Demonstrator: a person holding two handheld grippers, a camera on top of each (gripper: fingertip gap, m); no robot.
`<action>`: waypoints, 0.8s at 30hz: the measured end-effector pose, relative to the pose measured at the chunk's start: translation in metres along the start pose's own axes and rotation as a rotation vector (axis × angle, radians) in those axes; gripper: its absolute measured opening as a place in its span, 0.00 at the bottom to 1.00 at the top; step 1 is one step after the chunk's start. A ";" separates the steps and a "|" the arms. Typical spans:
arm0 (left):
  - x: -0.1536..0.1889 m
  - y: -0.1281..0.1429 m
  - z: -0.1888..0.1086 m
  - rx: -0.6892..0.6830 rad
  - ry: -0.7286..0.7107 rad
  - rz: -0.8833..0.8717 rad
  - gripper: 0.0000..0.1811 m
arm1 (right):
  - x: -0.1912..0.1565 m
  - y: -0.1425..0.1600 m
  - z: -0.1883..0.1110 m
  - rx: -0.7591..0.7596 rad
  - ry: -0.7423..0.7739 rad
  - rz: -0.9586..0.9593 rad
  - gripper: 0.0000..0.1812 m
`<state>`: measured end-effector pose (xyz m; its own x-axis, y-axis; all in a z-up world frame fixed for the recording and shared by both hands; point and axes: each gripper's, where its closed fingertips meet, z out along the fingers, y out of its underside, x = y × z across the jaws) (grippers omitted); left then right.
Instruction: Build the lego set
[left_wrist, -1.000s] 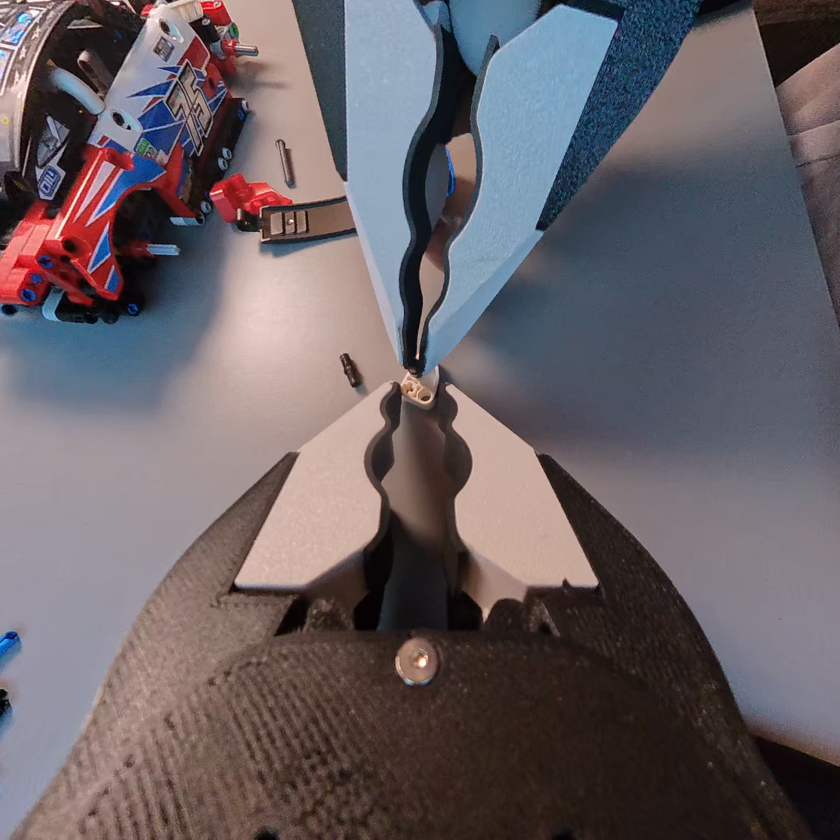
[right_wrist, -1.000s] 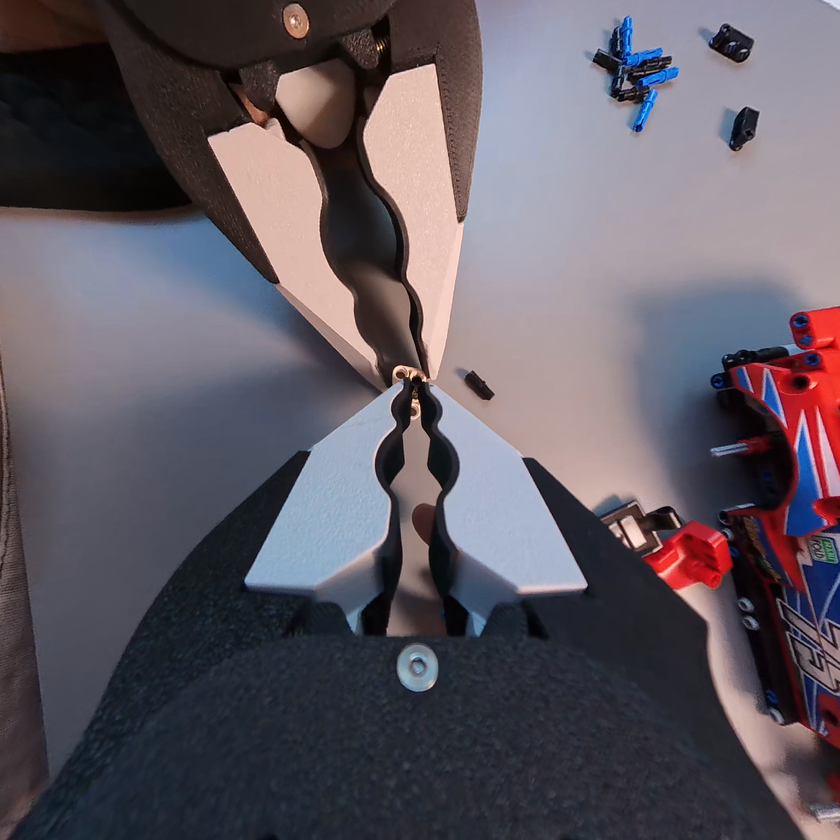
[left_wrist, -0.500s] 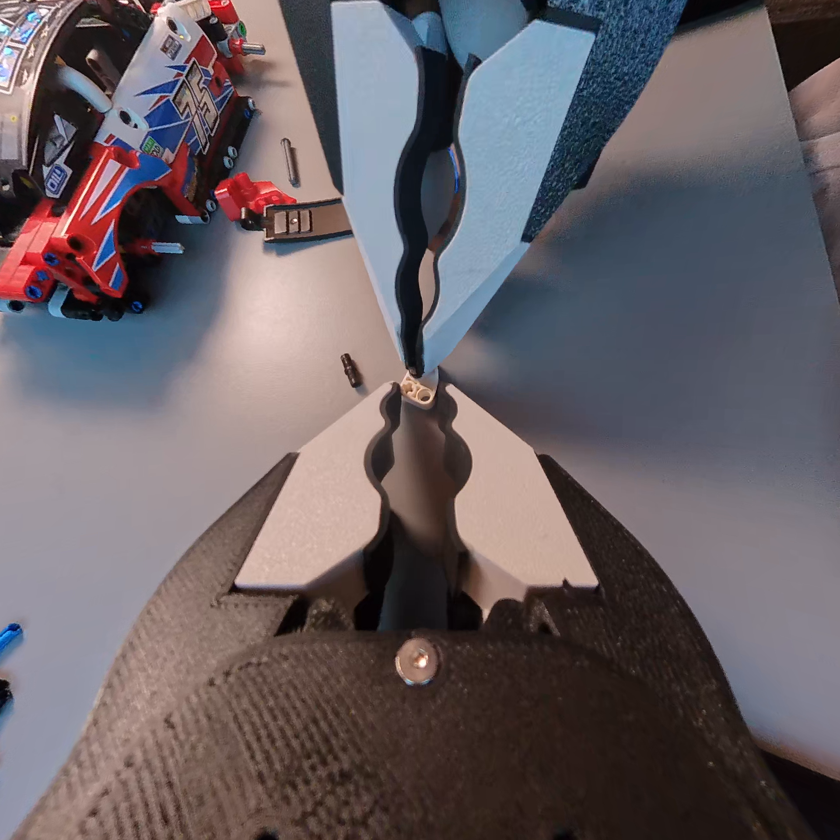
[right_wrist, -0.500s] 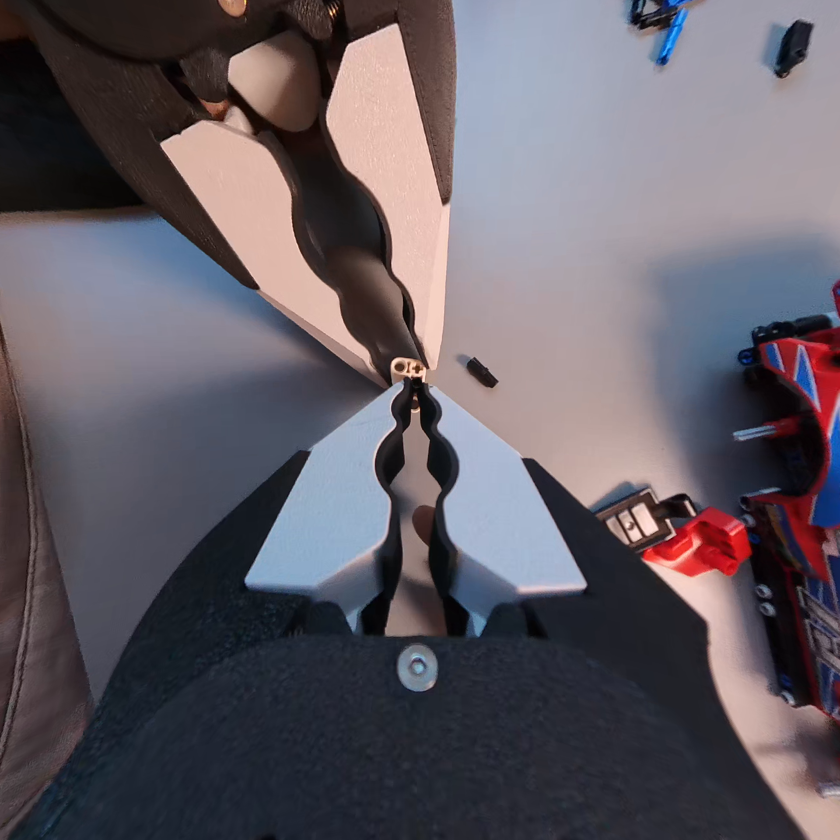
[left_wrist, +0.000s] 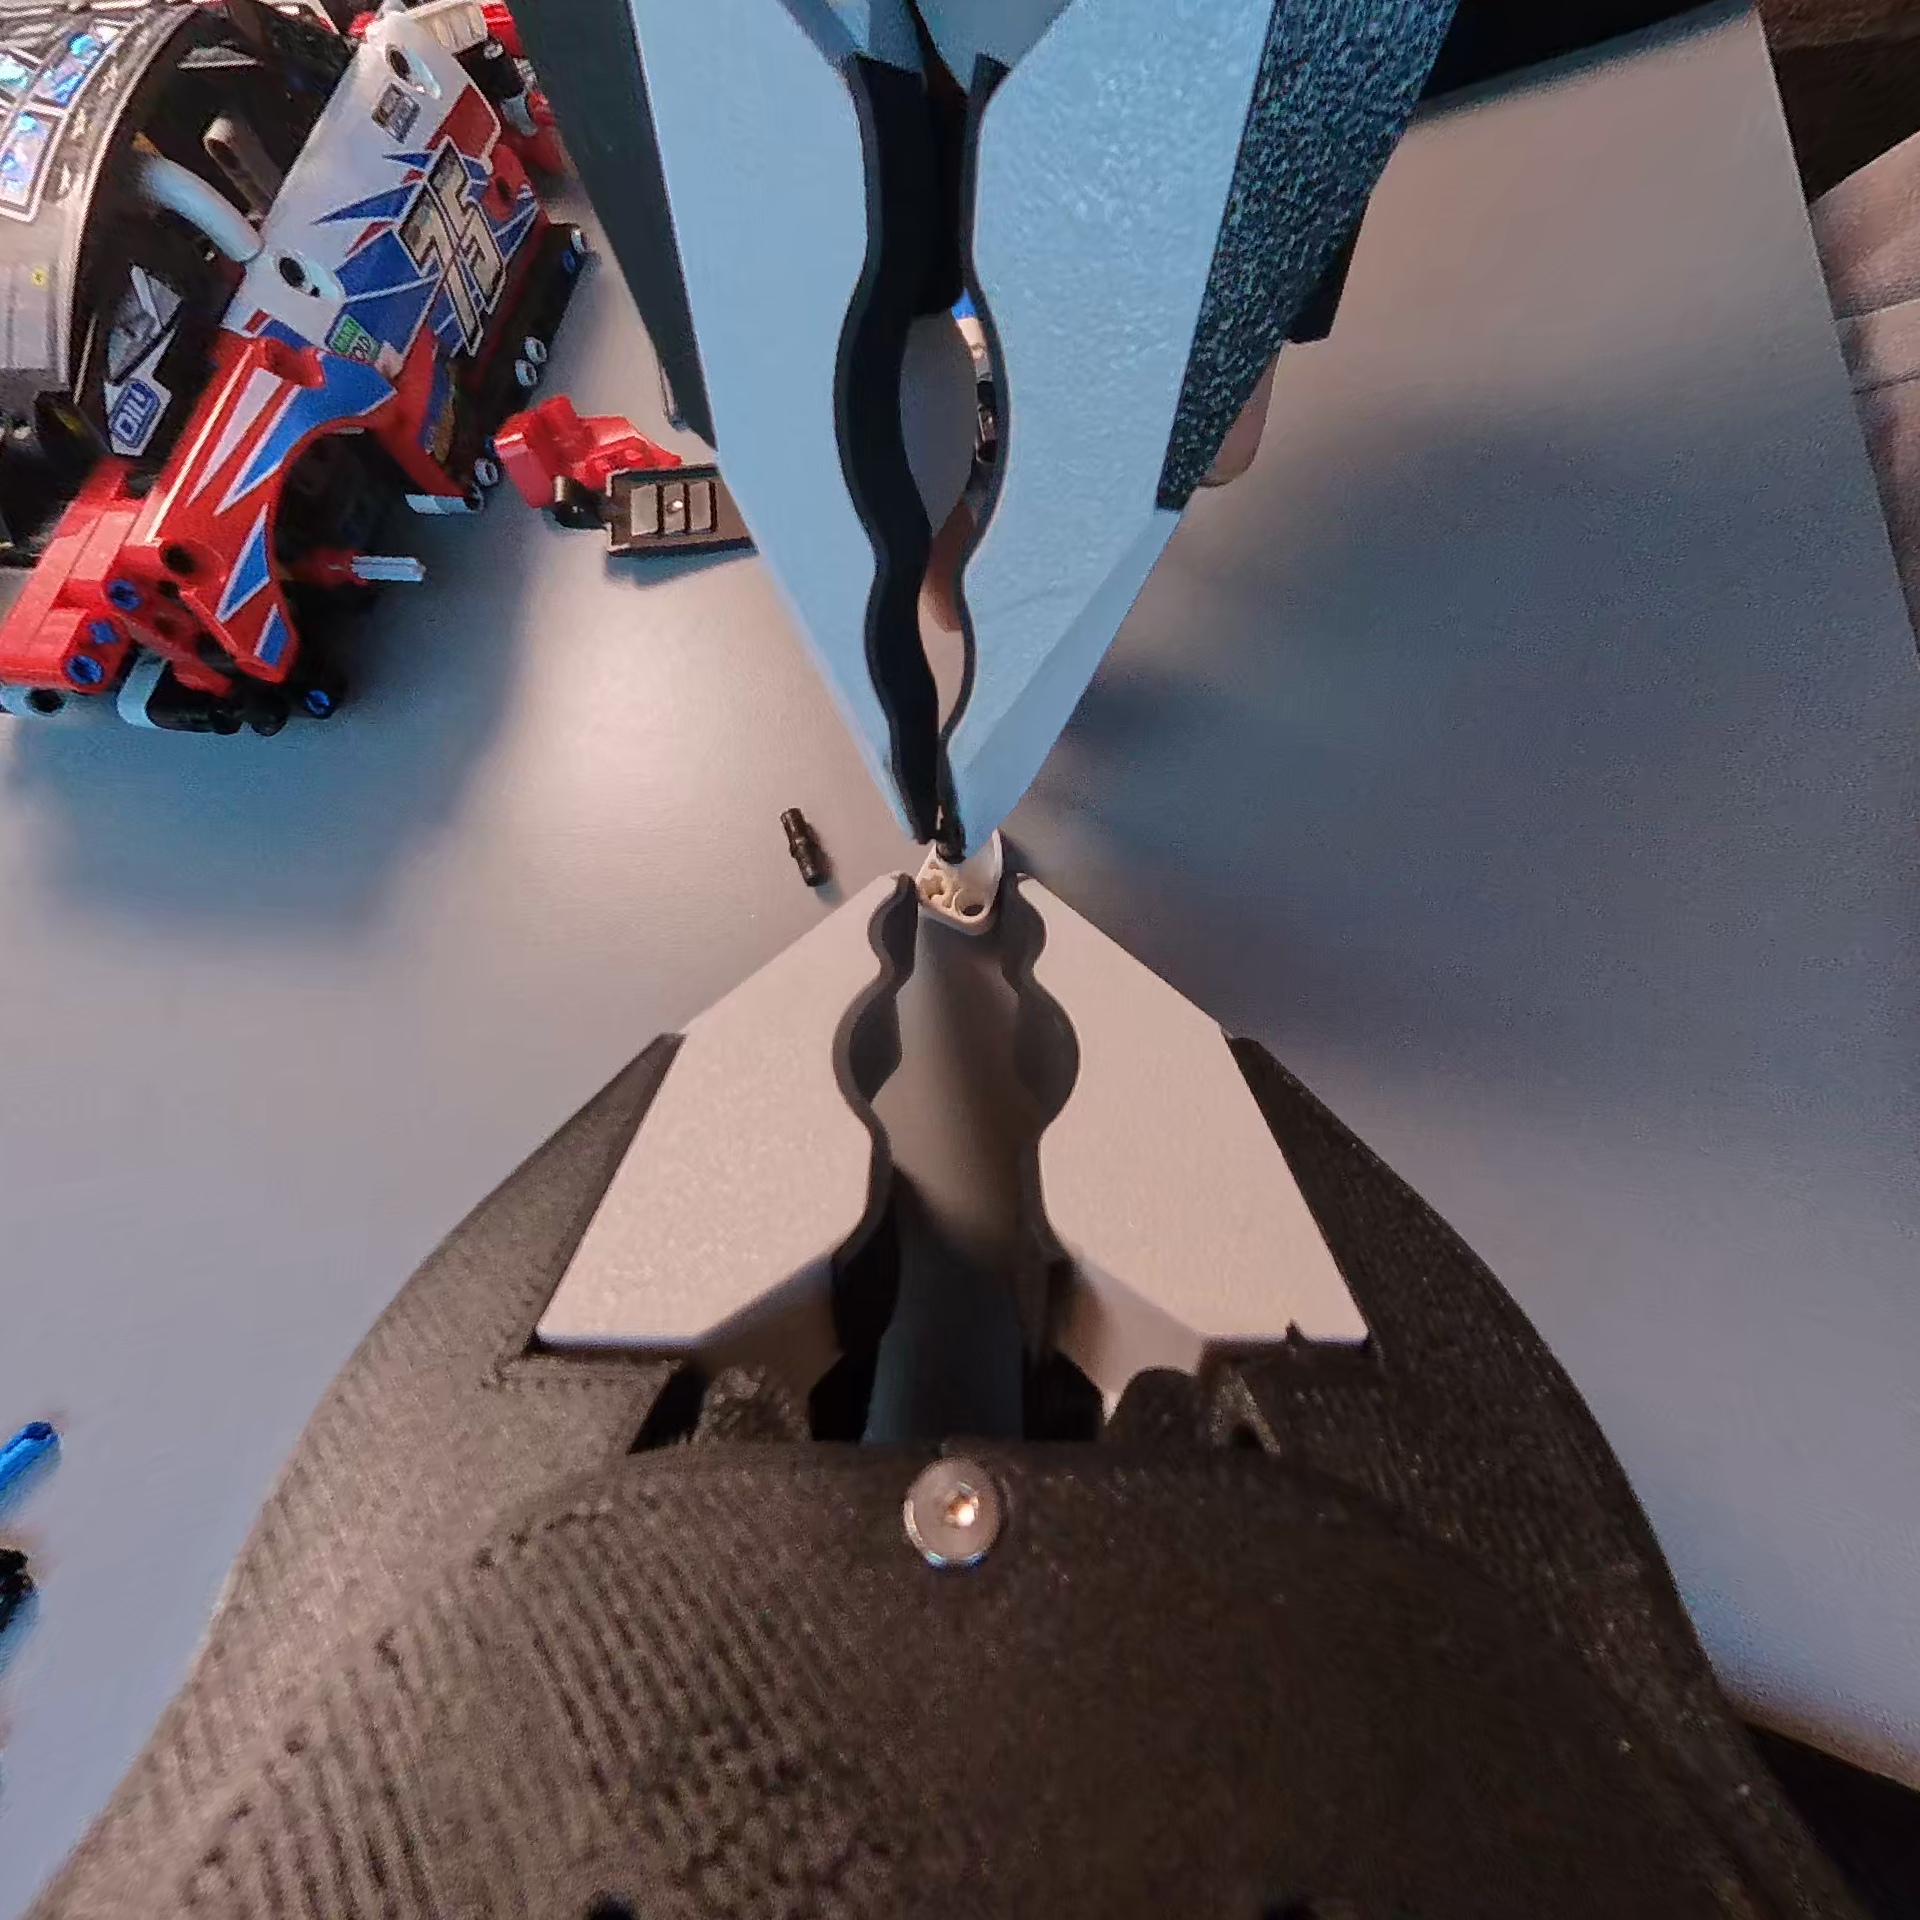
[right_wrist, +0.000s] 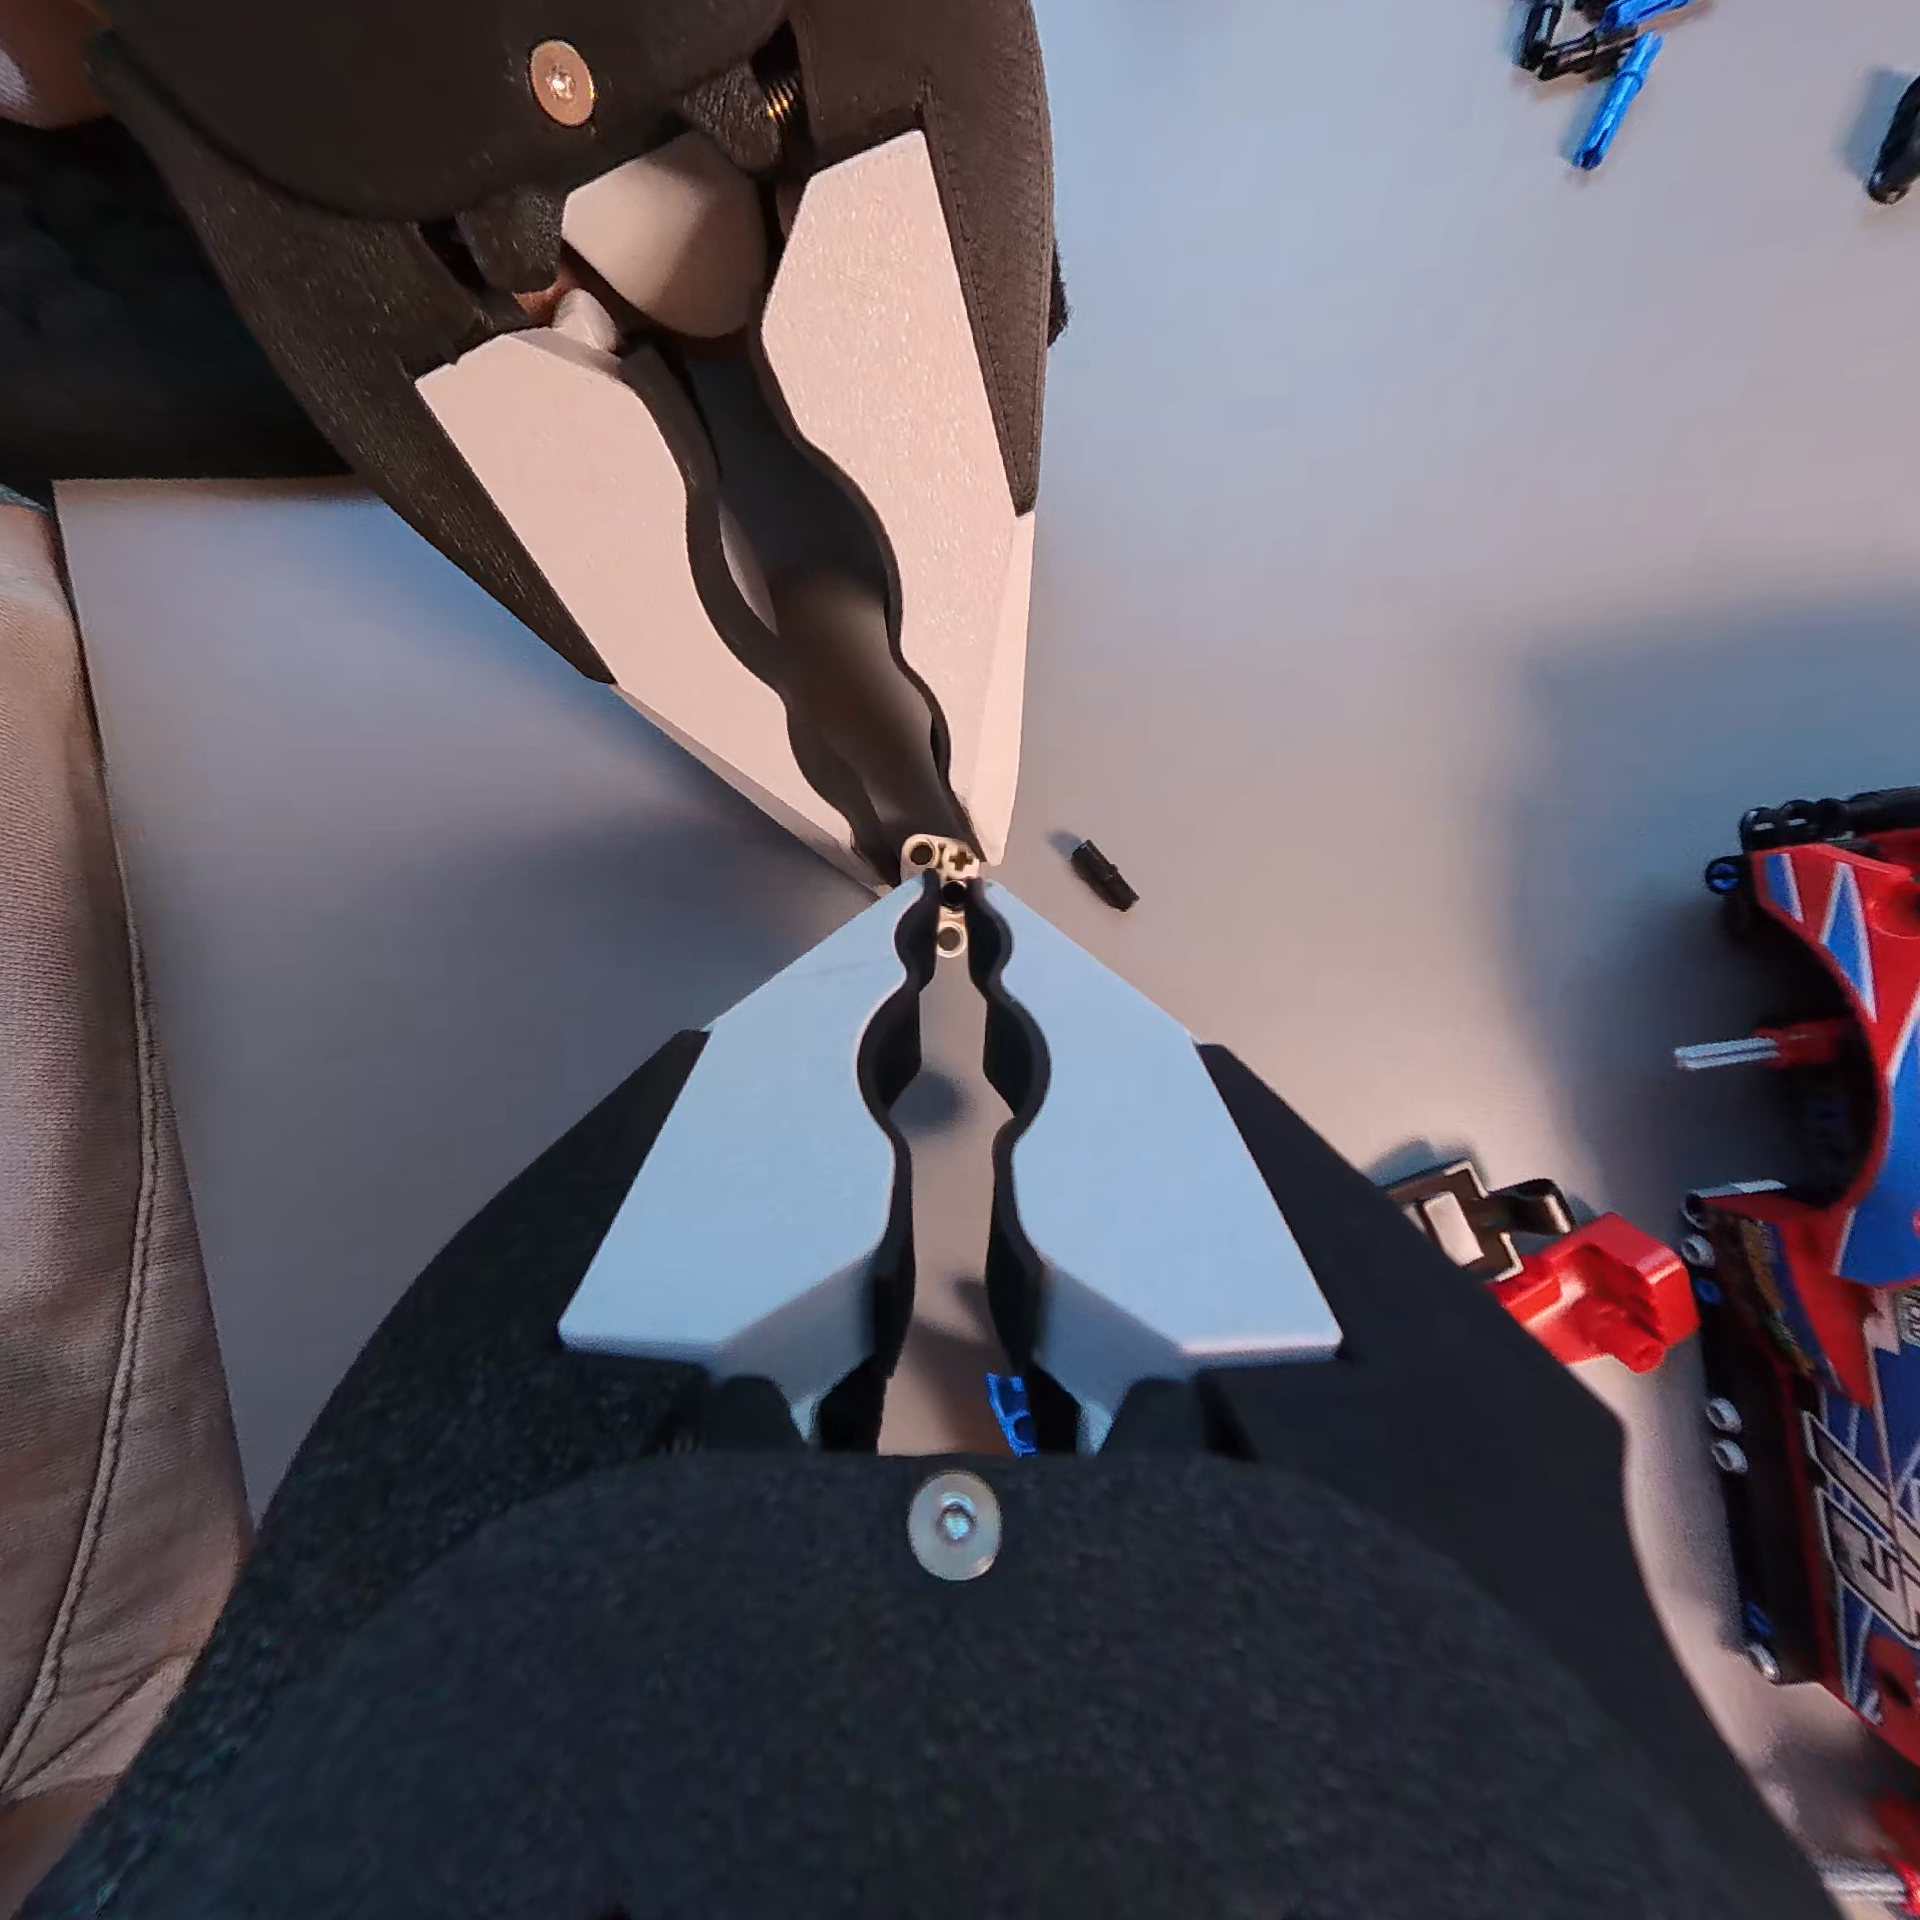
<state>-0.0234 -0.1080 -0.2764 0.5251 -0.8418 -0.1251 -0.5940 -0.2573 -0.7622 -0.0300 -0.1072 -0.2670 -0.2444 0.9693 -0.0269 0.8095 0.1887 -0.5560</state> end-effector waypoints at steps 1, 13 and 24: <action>0.000 0.000 0.000 0.000 0.000 -0.001 0.08 | 0.000 0.000 0.000 0.001 -0.002 0.003 0.01; 0.000 0.000 0.000 -0.001 -0.003 -0.004 0.08 | -0.001 0.003 0.002 -0.088 -0.028 -0.001 0.01; -0.013 0.005 -0.003 -0.020 -0.065 -0.067 0.08 | 0.032 0.009 0.008 -0.056 -0.019 -0.142 0.09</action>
<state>-0.0351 -0.0997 -0.2760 0.6022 -0.7899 -0.1155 -0.5680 -0.3224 -0.7572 -0.0352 -0.0754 -0.2796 -0.3678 0.9293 0.0324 0.7948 0.3323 -0.5078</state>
